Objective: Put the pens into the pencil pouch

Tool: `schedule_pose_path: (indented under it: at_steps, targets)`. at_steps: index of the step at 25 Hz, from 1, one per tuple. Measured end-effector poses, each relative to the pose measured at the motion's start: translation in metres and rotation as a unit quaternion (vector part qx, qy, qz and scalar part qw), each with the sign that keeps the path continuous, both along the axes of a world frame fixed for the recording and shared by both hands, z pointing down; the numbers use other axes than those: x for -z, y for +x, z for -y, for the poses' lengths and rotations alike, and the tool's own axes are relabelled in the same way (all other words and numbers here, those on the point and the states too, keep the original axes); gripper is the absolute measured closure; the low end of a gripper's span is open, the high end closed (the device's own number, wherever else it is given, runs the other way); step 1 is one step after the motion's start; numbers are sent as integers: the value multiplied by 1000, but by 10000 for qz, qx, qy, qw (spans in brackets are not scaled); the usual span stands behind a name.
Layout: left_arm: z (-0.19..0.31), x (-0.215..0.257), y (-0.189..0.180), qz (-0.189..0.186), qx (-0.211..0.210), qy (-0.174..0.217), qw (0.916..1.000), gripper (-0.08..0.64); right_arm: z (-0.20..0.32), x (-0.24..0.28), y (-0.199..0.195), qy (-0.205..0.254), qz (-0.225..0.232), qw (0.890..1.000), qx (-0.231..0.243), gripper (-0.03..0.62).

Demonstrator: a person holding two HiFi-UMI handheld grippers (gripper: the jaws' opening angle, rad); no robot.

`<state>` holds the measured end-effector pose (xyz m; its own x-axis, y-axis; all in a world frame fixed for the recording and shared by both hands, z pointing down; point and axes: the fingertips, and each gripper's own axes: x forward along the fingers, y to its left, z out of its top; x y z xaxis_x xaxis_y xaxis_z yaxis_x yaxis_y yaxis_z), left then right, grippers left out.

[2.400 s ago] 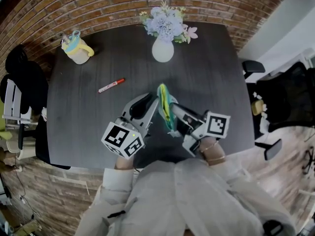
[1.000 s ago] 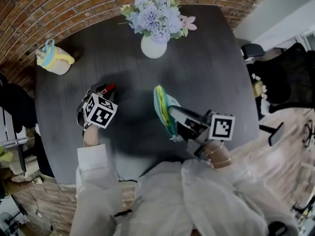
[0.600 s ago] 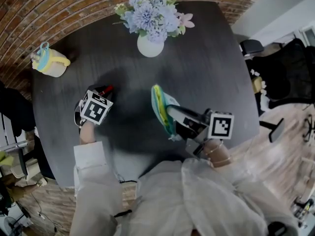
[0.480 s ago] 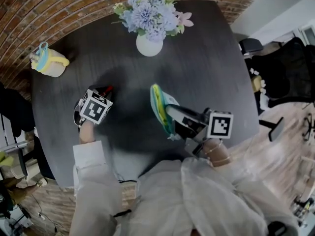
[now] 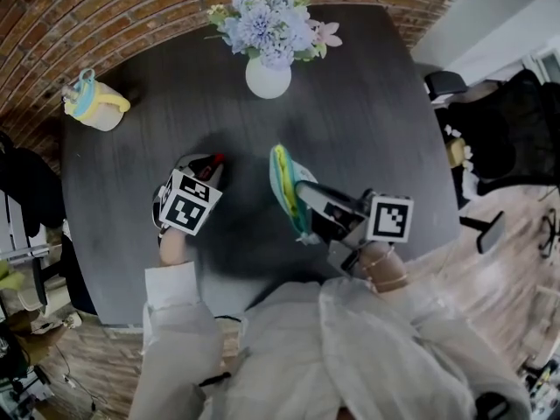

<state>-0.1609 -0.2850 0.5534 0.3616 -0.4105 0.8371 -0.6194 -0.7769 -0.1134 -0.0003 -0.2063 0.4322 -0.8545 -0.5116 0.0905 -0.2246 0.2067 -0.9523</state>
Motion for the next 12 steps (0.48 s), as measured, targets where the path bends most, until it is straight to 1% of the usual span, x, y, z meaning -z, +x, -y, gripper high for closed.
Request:
schedule_pose_path:
  at_steps: [3,7,10,12]
  targets:
    - [-14,20,23,-476,60,163,9987,495,-2,0,3,5,8,10000,-22,571]
    - [-27,53,48,-862,60,536,9948,495,-6,3,4,83,9,10000,32,571]
    - [-33,86,64,-1298,99,860,9878,495,-11,6,2,163,12,9998,98,571]
    - [-38,108,72,-1632,201,1043,9809,495,-15,8,0,223,33,9996,140,571]
